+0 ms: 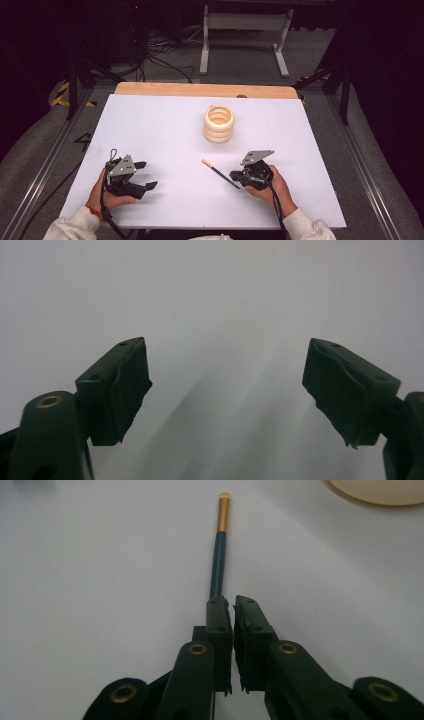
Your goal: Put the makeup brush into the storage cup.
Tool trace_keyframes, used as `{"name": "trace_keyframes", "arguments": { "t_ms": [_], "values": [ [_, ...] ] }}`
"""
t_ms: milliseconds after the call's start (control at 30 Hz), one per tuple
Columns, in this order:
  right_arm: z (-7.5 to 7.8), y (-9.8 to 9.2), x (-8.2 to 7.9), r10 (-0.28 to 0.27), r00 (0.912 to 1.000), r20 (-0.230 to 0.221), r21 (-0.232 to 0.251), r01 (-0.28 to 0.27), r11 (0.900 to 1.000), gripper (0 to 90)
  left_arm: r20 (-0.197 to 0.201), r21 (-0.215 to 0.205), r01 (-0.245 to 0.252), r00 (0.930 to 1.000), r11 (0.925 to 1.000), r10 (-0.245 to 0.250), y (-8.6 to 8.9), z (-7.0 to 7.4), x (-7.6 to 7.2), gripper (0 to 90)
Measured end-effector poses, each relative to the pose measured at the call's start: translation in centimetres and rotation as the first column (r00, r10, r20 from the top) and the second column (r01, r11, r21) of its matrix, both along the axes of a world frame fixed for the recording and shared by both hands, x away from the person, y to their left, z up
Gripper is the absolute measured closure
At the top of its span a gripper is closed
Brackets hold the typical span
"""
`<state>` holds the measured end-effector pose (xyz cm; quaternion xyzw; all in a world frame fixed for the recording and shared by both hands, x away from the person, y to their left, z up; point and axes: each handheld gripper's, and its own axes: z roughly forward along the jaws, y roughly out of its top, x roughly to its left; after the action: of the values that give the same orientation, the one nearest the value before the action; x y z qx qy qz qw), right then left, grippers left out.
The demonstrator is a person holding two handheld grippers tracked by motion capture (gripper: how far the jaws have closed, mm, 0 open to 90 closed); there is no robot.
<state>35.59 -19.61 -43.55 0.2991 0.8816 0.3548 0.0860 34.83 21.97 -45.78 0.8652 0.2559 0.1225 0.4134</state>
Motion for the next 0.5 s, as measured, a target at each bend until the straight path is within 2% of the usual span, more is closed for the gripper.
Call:
{"name": "trace_keyframes", "arguments": {
  "t_ms": [67,133,233,300,500],
  "values": [
    [0.0,0.3,0.1,0.004,1.0,-0.006,-0.003,-0.004,1.0,83.8,-0.004,-0.003,-0.002,1.0,1.0,0.002,0.0,0.0,0.0,20.4],
    [0.1,1.0,0.4,0.013,0.9998,-0.016,-0.031,-0.014,0.999,82.8,-0.003,-0.003,-0.001,1.0,1.0,0.001,0.0,0.0,0.0,20.4],
    [0.3,1.9,0.9,0.016,0.9986,-0.049,-0.054,-0.019,0.998,80.3,-0.004,-0.004,-0.001,1.0,1.0,0.001,0.0,0.0,0.0,20.3],
    [0.4,2.1,1.0,0.023,0.9982,-0.055,-0.061,-0.026,0.998,79.8,-0.006,-0.005,-0.004,1.0,1.0,0.004,0.0,0.0,0.0,20.5],
    [1.1,4.2,2.1,0.037,0.9918,-0.122,-0.136,-0.054,0.989,75.7,-0.003,-0.01,0.0,1.0,1.0,0.0,0.1,0.1,-0.1,21.0]
  ]
}}
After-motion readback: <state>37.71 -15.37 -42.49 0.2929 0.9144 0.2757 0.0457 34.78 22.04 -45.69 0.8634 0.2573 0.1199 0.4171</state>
